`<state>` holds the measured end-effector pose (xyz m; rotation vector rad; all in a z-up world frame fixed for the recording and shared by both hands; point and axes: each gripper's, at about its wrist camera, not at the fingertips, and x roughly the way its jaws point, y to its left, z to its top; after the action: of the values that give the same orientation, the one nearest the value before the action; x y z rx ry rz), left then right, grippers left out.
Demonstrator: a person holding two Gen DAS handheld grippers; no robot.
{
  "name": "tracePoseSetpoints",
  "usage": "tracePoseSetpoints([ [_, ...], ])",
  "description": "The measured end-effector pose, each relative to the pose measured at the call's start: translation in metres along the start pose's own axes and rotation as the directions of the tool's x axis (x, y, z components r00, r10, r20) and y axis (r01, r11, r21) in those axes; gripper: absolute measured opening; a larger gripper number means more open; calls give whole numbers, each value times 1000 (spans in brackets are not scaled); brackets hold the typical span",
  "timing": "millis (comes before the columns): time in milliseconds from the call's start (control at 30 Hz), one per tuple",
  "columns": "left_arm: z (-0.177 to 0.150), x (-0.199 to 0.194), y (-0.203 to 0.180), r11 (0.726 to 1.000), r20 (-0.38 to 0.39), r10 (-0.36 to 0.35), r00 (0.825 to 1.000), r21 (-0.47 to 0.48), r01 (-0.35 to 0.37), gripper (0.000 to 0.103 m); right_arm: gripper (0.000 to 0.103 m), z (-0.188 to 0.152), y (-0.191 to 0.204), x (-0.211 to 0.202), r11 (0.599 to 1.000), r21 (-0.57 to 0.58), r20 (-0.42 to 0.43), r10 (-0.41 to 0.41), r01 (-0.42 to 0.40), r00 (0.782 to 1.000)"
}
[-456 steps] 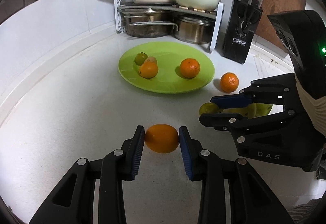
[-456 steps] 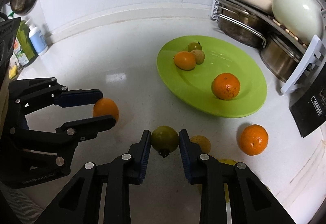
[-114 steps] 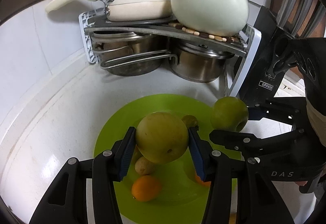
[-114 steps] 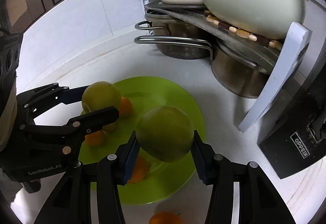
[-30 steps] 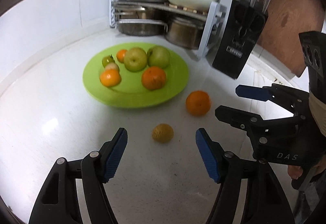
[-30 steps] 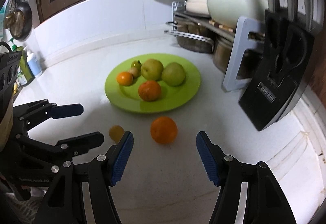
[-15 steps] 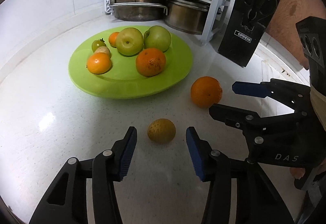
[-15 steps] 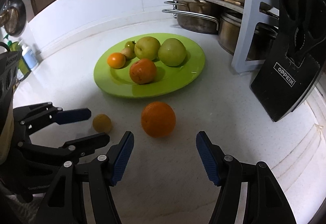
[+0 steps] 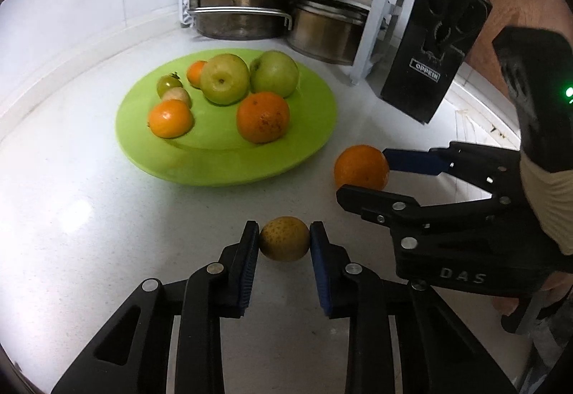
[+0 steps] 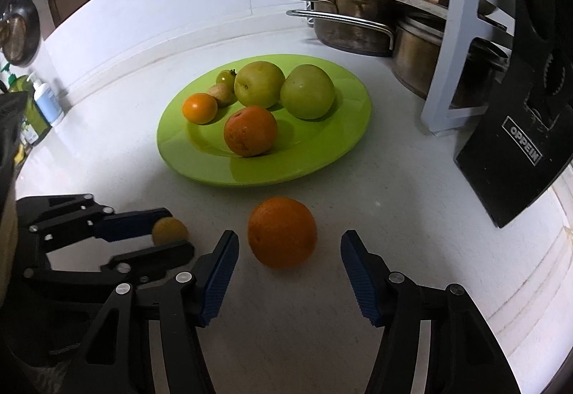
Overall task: Organize fruits
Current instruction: 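Grasp a small brown pear with the left tool while the right tool grasps an orange, then carry the brown pear and the orange over the green plate with both tools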
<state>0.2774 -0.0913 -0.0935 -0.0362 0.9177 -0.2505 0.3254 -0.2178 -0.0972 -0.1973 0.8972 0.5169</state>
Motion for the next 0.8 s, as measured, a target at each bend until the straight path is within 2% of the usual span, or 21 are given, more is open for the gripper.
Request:
tracePoseSetpoints([
  [167, 2, -4, 6, 1000, 7, 20, 1000, -15, -20, 29, 53, 1, 1, 3, 1000, 13, -6, 0, 0, 1000],
  [367, 0, -8, 8, 999, 15, 36, 999, -20, -35, 29, 41, 0, 5, 5, 1000, 3, -11, -3, 3, 1000],
  [800, -3, -30, 7, 1000, 60, 28, 998, -14, -27, 29, 41, -7, 13, -16, 998, 61, 20, -14, 12, 1000],
])
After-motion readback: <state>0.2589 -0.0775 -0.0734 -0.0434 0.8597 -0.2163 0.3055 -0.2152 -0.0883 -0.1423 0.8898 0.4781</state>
